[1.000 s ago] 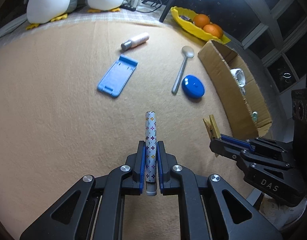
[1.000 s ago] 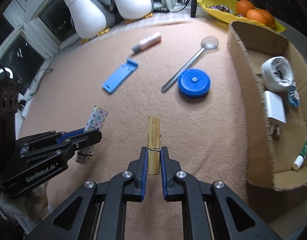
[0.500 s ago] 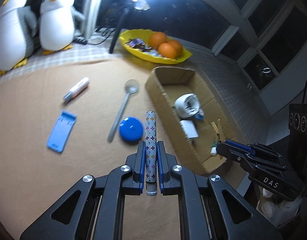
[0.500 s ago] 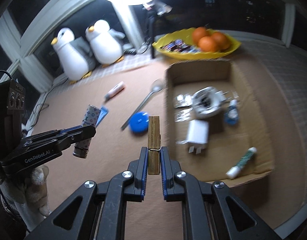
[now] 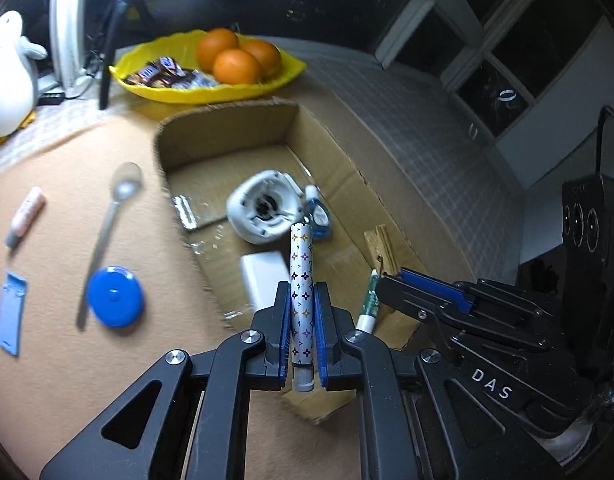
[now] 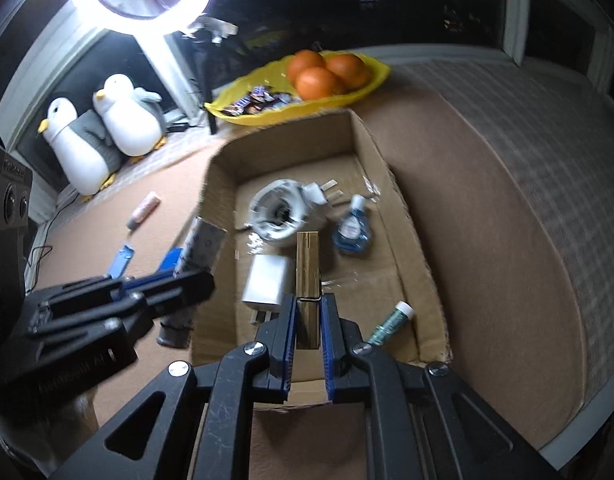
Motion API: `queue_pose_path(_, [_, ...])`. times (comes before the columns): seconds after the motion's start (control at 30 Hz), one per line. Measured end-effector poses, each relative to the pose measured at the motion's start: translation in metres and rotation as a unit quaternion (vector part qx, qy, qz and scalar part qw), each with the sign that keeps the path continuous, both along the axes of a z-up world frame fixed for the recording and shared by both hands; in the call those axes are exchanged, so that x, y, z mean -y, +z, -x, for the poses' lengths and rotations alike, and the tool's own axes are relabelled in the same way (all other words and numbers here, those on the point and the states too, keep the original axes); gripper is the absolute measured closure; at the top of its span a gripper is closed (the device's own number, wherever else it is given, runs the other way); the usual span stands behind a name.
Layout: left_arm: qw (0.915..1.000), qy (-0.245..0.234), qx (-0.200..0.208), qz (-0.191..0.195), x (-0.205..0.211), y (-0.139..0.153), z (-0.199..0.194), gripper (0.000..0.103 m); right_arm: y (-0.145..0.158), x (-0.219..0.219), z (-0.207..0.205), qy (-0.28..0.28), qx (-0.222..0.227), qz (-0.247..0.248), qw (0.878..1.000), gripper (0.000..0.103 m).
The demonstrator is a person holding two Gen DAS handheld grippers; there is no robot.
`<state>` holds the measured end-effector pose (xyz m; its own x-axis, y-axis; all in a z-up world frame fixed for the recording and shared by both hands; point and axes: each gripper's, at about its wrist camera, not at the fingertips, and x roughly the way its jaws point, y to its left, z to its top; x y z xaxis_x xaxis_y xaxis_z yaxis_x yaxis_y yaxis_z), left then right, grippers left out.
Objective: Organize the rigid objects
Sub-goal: 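Carry lighter and clothespin into the box and open both tools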
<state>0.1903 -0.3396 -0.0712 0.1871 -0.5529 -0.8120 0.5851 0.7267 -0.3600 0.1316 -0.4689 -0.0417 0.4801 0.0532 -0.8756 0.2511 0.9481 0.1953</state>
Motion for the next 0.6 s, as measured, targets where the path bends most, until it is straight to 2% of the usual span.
queue_pose_path(0.2, [0.9999, -0.006, -0.003, -0.016, 0.008, -0.006, 0.005, 0.093, -0.004, 0.009, 0.004, -0.007, -0.002, -0.002, 1.000, 0.092])
queue_pose_path(0.23, [0.9998, -0.004, -0.003, -0.017, 0.008, -0.005, 0.004, 0.089, -0.003, 0.009, 0.005, -0.005, 0.000, -0.002, 1.000, 0.092])
queue_pose_path(0.27, [0.9998, -0.004, -0.005, -0.019, 0.006, -0.005, 0.004, 0.078, -0.002, 0.009, 0.005, -0.005, 0.002, -0.004, 1.000, 0.091])
queue_pose_path(0.3, [0.9998, -0.005, -0.006, -0.019, 0.005, -0.004, 0.004, 0.072, -0.001, 0.008, 0.005, -0.007, 0.003, -0.003, 1.000, 0.087])
queue_pose_path(0.37, [0.9998, -0.004, 0.003, -0.018, 0.001, 0.000, 0.005, 0.069, 0.003, 0.007, 0.008, -0.011, 0.008, 0.004, 1.000, 0.061])
queue_pose_path(0.5, [0.9994, 0.004, 0.028, -0.019, -0.014, 0.013, 0.006, 0.069, 0.010, 0.002, 0.009, -0.014, 0.016, 0.015, 1.000, 0.059])
queue_pose_path(0.6, [0.9995, 0.013, 0.027, -0.014, -0.027, 0.018, 0.003, 0.069, 0.014, -0.004, 0.009, -0.013, 0.019, 0.017, 1.000, 0.059])
